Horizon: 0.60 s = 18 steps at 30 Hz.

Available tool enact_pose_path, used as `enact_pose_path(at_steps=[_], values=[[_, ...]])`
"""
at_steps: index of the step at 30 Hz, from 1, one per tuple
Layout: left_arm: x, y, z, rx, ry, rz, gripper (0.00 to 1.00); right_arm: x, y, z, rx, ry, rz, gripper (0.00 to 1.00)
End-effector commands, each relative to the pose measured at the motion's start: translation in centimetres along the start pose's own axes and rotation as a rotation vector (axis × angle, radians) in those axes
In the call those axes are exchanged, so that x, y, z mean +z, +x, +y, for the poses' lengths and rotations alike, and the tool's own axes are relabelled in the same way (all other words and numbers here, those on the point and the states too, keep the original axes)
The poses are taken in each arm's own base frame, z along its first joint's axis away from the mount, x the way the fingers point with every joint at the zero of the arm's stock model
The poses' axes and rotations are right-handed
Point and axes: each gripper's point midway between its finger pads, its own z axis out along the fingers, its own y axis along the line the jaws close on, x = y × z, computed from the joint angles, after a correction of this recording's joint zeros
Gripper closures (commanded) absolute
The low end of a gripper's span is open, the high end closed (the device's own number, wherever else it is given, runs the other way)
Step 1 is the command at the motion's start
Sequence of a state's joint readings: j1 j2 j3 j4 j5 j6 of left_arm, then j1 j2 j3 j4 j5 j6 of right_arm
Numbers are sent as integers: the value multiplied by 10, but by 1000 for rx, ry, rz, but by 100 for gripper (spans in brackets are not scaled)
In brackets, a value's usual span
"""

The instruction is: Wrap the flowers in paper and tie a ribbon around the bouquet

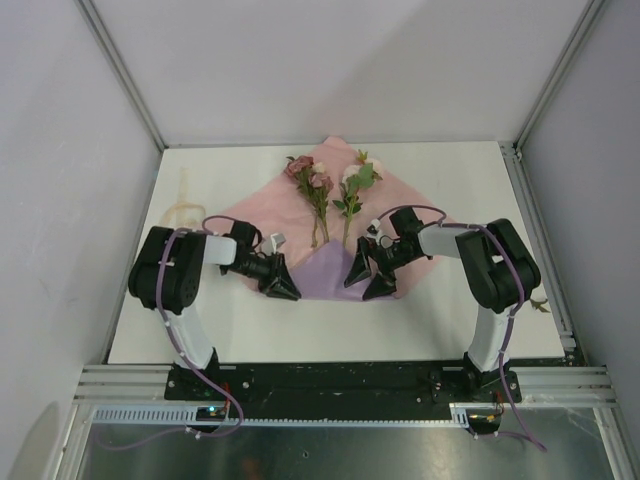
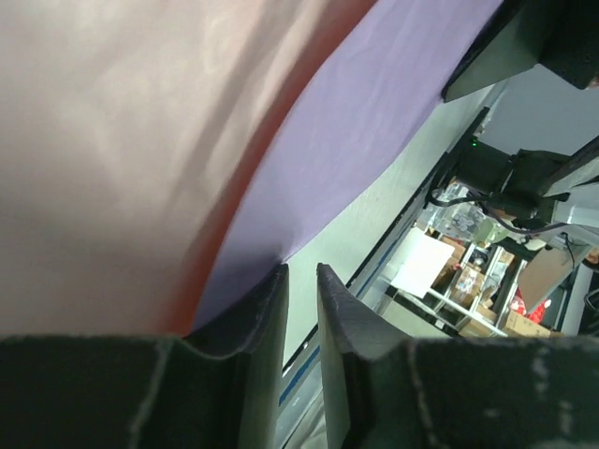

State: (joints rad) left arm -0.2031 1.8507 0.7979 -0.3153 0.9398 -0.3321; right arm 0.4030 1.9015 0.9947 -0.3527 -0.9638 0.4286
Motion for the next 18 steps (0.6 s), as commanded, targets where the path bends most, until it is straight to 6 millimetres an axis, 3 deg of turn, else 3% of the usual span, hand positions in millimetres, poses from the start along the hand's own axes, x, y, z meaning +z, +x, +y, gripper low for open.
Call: enact_pose_path(at_steps=[1, 5, 12, 15, 18], values=[[-25, 8, 47, -49, -235, -29, 74, -2, 3, -48, 30, 174, -24, 1], [-48, 2, 73, -121, -303, -75, 74, -4, 3, -49, 37, 174, -26, 1], [-69, -9, 75, -142, -305, -145, 77, -6, 5, -48, 39, 171, -20, 1], [-82, -20, 51, -44, -234, -198, 80, -5, 5, -45, 30, 162, -19, 1], [-93, -30, -9, 174, -141, -257, 80, -3, 4, -36, 2, 149, -27, 1]])
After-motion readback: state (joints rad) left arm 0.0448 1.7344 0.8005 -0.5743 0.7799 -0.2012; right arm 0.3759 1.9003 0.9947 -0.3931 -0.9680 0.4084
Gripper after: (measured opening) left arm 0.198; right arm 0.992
